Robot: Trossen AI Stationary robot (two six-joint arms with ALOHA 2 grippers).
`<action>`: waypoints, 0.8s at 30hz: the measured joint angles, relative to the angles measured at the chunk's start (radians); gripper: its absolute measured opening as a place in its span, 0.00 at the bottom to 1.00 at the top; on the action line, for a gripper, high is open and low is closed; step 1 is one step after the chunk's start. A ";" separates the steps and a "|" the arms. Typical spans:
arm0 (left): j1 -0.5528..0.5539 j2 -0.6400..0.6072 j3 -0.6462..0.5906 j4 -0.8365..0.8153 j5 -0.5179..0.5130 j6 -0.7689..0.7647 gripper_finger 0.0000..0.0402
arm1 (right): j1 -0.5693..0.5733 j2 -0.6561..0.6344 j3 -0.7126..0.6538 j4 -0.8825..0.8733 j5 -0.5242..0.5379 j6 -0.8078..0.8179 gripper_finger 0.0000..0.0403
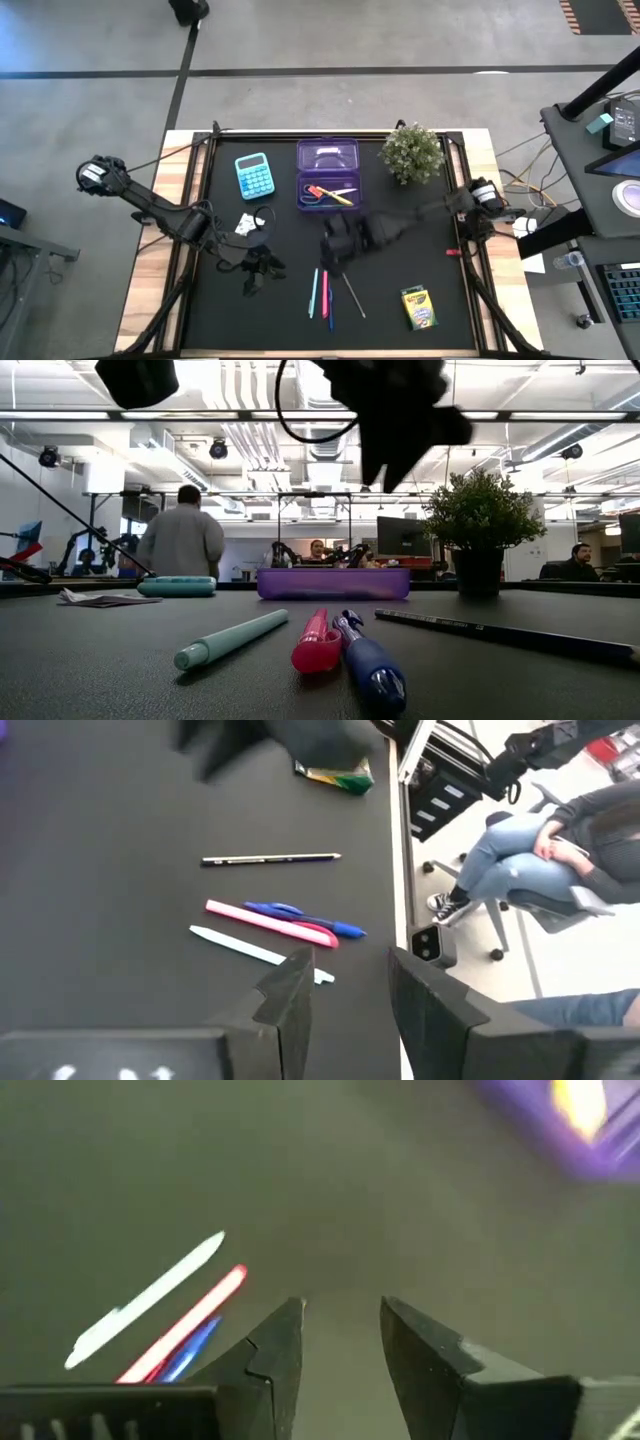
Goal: Pack school essentials
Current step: Put the dark blue pencil into the purple supply box
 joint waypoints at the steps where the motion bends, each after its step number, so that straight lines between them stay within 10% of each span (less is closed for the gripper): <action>1: 0.000 0.000 0.000 0.000 0.005 0.000 0.28 | 0.028 0.011 0.000 0.002 -0.001 0.040 0.31; 14: -0.001 0.000 0.000 0.000 0.027 -0.048 0.28 | 0.174 0.144 0.000 0.062 -0.034 0.348 0.46; 24: 0.000 0.002 0.000 0.012 0.033 -0.061 0.28 | 0.173 0.202 0.003 0.053 -0.030 0.371 0.37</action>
